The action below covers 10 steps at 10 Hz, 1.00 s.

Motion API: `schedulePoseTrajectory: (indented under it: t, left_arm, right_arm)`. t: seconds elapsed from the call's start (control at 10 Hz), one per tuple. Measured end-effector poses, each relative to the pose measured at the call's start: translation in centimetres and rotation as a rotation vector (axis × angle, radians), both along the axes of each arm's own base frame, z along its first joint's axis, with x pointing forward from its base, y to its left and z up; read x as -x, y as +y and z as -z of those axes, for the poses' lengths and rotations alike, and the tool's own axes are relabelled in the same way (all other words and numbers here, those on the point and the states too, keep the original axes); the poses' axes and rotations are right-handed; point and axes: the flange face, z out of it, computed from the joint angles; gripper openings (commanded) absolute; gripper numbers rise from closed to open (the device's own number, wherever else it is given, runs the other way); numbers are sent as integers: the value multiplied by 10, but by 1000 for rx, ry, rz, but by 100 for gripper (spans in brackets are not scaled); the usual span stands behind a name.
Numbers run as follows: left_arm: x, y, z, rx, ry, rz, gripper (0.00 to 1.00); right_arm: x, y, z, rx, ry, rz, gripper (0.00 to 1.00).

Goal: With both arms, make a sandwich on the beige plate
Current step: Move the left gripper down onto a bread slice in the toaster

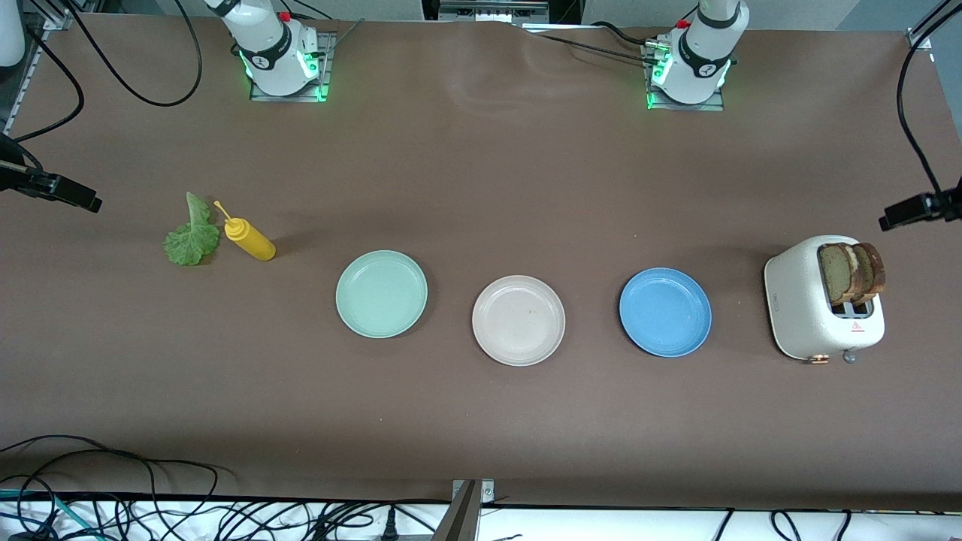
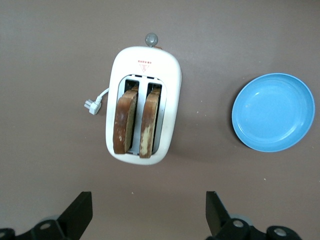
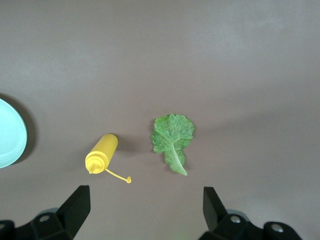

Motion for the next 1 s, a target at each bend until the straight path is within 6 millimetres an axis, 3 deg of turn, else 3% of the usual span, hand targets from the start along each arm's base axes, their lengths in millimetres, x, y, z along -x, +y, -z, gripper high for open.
schedulePoseTrajectory:
  t: [0.8, 1.0]
  left_arm:
    - [-44, -5, 106, 18, 116, 22, 100]
    - [-51, -3, 124, 17, 119, 21, 100]
  right_arm:
    - [0, 0, 1, -1, 1, 1, 100]
    - [0, 0, 1, -1, 1, 1, 100]
